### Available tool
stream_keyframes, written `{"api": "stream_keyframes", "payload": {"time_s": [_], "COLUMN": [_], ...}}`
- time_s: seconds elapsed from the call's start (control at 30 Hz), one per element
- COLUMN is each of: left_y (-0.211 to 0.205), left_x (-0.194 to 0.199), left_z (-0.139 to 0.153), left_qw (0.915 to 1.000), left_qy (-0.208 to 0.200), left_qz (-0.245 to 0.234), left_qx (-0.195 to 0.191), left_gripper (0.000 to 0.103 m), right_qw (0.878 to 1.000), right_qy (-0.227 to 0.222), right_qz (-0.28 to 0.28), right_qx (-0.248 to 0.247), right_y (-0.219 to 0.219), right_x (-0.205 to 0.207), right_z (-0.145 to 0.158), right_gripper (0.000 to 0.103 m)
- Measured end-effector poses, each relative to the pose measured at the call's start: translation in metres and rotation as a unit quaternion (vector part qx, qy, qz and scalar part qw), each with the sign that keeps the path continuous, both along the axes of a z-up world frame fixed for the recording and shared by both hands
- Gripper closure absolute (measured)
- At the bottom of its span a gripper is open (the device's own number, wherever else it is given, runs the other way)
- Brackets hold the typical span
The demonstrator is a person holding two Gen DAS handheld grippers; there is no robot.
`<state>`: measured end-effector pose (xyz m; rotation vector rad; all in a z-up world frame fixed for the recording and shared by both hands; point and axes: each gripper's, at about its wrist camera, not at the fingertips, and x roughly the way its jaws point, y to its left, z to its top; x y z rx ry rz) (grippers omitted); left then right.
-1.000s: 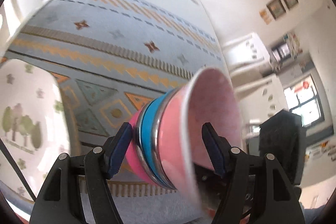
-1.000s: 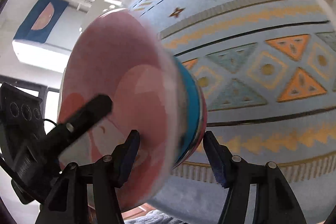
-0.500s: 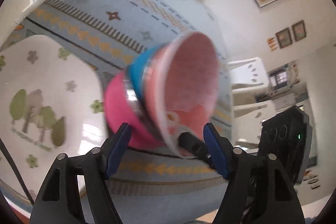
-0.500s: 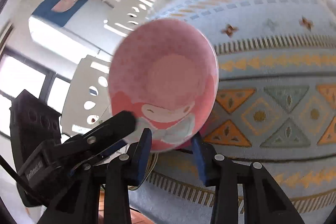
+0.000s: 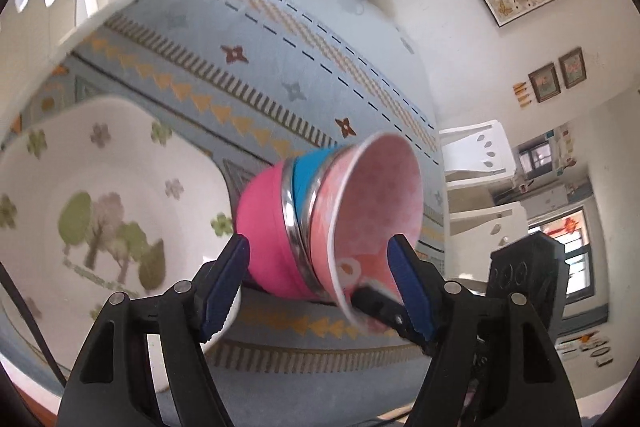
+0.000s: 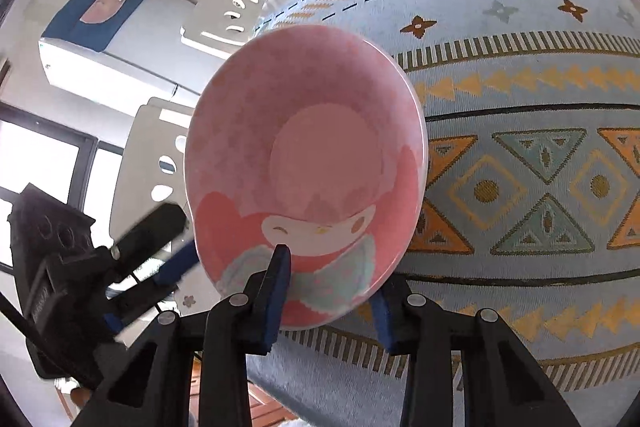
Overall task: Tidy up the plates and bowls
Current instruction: 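Carry the bowl stack with both tools over the plate stack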
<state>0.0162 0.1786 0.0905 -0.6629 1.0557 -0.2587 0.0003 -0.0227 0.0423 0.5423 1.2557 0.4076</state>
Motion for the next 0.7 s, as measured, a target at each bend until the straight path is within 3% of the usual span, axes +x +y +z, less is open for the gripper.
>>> {"api": "stream_keyframes", "payload": {"time_s": [0.17, 0.23, 0.4, 0.53, 0.7], "left_y": [-0.003, -0.009, -0.030, -0.049, -0.063], "left_x": [0.020, 0.030, 0.054, 0.063, 0.057], "left_z": [0.008, 0.008, 0.002, -0.002, -0.015], "left_qw": [0.9993, 0.9986, 0.9976, 0.9947, 0.9871], "left_qy": [-0.002, 0.000, -0.001, 0.019, 0.063], "left_qz": [-0.010, -0.020, -0.045, -0.075, -0.090], "left_qx": [0.035, 0.049, 0.053, 0.069, 0.116], "left_gripper": [0.033, 0.024, 0.019, 0.019, 0.021], "right_qw": [0.998, 0.998, 0.997, 0.996, 0.997], "right_qy": [0.040, 0.057, 0.078, 0.086, 0.076], "right_qz": [0.035, 0.024, -0.016, -0.002, 0.017], "right_qx": [0.012, 0.010, -0.024, -0.005, 0.028], "right_y": [-0.008, -0.018, -0.041, -0.041, -0.044], "right_x": [-0.002, -0.002, 0.010, 0.025, 0.038], "right_z": [-0.004, -0.012, -0.036, -0.052, -0.061], "right_gripper": [0.066, 0.066, 0.048, 0.041, 0.030]}}
